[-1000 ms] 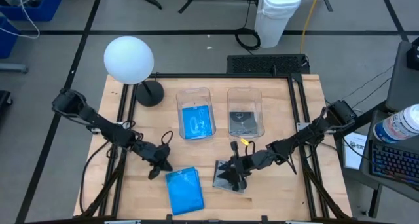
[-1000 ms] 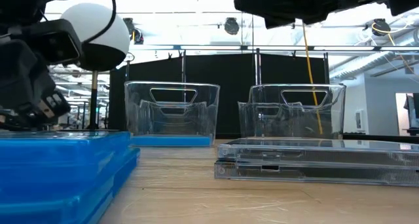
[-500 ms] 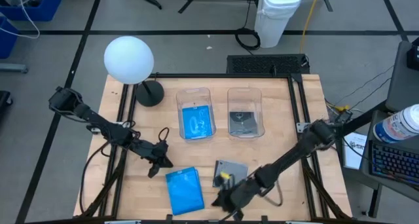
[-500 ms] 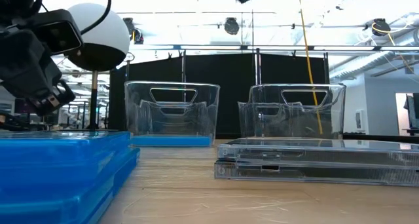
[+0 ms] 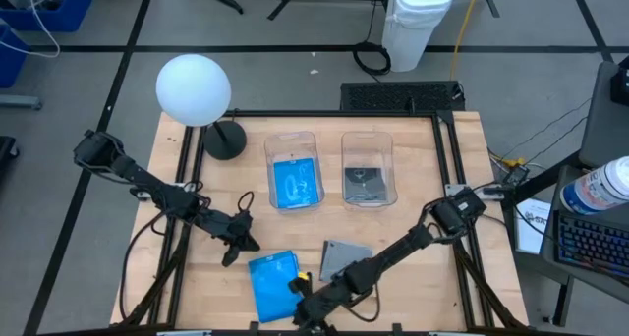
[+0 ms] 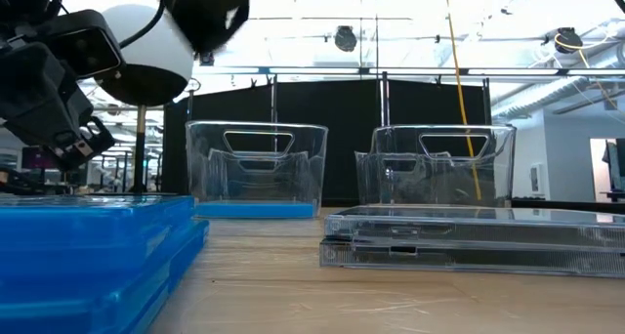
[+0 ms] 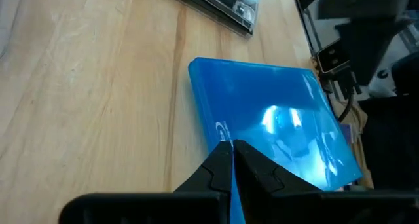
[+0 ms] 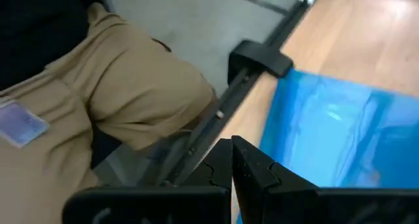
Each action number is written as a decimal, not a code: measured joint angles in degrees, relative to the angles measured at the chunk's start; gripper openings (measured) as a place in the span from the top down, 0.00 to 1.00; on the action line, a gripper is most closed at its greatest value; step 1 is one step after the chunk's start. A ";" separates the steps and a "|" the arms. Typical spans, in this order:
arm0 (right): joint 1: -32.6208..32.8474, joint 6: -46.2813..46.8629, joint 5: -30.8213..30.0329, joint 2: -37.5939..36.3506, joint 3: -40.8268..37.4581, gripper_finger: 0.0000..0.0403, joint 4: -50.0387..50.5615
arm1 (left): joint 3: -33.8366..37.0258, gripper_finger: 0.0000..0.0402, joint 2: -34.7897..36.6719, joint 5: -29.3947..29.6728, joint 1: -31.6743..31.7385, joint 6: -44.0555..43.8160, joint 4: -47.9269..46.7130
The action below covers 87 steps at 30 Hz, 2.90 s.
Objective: Pick & place jewel cases by type
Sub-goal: Put the blue cd case into the left transparent bin
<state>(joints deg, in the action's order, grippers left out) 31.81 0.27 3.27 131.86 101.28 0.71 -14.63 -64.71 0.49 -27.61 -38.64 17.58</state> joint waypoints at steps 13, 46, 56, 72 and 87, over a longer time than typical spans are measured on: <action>-1.25 3.58 9.94 1.27 0.45 1.00 1.64 | -0.02 0.95 0.00 0.00 0.32 0.69 -0.72; -2.91 -0.37 -0.41 3.69 0.50 1.00 3.70 | -0.02 0.95 0.02 0.52 0.32 -1.03 -4.02; -3.27 -2.81 -3.44 3.05 0.67 1.00 2.82 | -0.02 0.95 0.02 -3.50 0.32 -0.86 -5.04; -4.85 -3.11 -4.81 3.01 0.19 1.00 2.93 | -0.02 0.80 4.84 -11.45 5.17 -0.73 -14.60; -5.26 -4.00 -6.38 3.01 0.19 1.00 2.56 | -0.02 0.26 8.39 -14.97 9.58 -1.10 -22.65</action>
<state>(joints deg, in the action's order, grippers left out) 26.55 -3.73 -3.11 134.87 101.47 3.27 -14.66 -56.31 -14.48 -18.03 -39.75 -5.07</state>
